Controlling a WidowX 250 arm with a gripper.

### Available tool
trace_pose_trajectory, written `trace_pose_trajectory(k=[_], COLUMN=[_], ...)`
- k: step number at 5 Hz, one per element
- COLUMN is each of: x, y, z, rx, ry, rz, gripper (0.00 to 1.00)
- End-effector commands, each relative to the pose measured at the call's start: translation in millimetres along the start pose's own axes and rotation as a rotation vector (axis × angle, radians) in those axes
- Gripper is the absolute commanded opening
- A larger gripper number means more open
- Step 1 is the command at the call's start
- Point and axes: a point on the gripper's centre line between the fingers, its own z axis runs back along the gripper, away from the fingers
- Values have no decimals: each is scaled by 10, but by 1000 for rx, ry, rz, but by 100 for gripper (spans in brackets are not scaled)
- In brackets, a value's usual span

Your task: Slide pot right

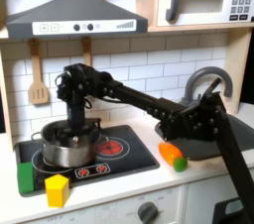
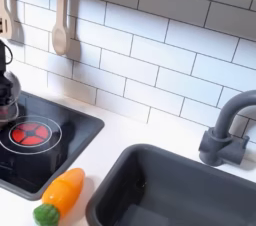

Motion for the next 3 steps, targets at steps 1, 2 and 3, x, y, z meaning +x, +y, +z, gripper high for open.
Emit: trace_pose_trajectory(k=[1, 2, 3], x=[-2, -2, -33], y=[-169, -364, -475], z=[28, 26, 24], rx=[-15, -38, -44], ry=[-9, -7, -2], rz=[-23, -54, -64], gripper=[100, 100, 100])
